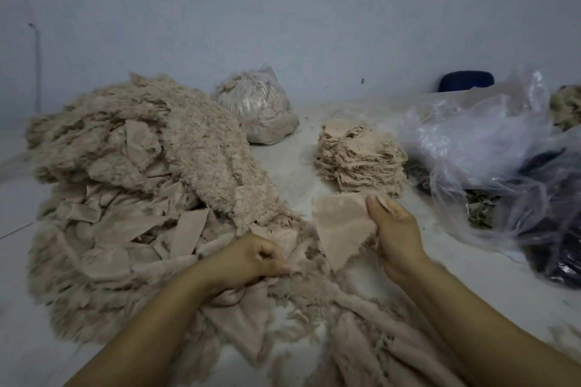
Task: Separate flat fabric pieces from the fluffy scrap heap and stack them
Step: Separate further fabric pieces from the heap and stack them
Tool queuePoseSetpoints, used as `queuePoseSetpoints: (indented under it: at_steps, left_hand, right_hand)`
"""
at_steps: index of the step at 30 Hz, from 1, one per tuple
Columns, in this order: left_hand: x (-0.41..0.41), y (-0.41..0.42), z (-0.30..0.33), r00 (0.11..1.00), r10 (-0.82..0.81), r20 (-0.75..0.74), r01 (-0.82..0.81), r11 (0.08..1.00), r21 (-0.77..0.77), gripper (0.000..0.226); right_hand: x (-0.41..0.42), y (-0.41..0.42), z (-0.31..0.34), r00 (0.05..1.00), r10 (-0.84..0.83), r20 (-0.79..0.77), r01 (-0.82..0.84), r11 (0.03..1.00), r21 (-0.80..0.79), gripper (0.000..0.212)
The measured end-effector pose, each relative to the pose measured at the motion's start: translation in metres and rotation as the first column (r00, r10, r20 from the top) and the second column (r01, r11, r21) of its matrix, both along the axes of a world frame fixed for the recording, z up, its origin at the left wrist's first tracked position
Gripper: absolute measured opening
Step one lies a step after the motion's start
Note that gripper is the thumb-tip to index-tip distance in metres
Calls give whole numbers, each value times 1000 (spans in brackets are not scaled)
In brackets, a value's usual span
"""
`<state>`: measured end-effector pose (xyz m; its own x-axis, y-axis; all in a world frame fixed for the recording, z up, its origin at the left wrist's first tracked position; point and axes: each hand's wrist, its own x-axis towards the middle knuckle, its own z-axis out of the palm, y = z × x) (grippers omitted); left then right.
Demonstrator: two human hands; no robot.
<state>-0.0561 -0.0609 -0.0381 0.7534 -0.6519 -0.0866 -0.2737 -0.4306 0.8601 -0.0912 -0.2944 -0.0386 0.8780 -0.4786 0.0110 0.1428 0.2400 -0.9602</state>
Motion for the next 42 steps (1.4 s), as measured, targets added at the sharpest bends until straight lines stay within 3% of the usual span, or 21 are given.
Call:
queuePoseSetpoints:
  at_steps: [2,5,7,8,10,12,16,18,20,22,24,25,28,33,37,42]
  left_hand:
    - [2,1,1,1000,-10,-26,10,1000,-3,29]
    - [3,-20,2,988,154,-13,-154,978,-139,57]
    - [0,-42,6,957,201,-209,-254,927,-275,84]
    - [-2,-52,5,931,175,-319,-285,897,-338,84]
    - [-4,-66,5,905,112,-410,-304,846,-438,59]
    - [-6,-73,6,925,89,-371,-271,838,-474,36]
    - [-4,-85,6,941,70,-332,-219,872,-438,26]
    - [-1,-88,8,954,195,-227,-274,872,-405,16]
    - [8,-84,12,903,354,-244,-428,784,-449,23]
    - [16,-76,17,849,413,-330,-529,691,-494,25]
    - [19,-75,19,853,376,-362,-518,697,-496,20]
    - [18,-78,20,862,349,-368,-501,705,-502,21]
    - [14,-94,18,861,298,-412,-494,684,-537,23]
    - [21,-99,20,805,349,-480,-591,540,-599,3]
    - [26,-90,22,834,447,-325,-550,620,-559,12]
    - [31,-91,26,826,555,-102,-527,694,-491,22]
  right_hand:
    - [-3,-2,3,995,102,-18,-103,993,-54,25]
    - [-7,11,4,963,268,9,-266,960,-84,35]
    - [-10,22,6,933,353,66,-350,935,-52,34]
    - [-11,26,8,923,374,92,-371,927,-46,32]
    - [-12,26,9,924,363,123,-357,932,-64,35]
    - [-12,19,9,922,364,129,-351,930,-112,39]
    - [-13,13,6,917,386,102,-371,919,-134,35]
    - [-12,8,6,927,374,40,-362,915,-180,30]
    - [-11,-4,1,923,382,-55,-382,885,-265,17]
    - [-15,-18,-5,880,440,-180,-474,776,-417,15]
    - [-21,-22,-4,816,507,-277,-568,614,-548,30]
    - [-21,-20,-4,807,519,-281,-576,590,-565,38]
    - [-16,-2,-5,812,539,-224,-577,680,-453,44]
    - [-10,10,-10,886,448,-124,-464,843,-273,25]
    - [-11,2,-6,884,455,-104,-466,869,-164,14]
    - [-10,-2,-11,881,463,-93,-472,863,-181,20]
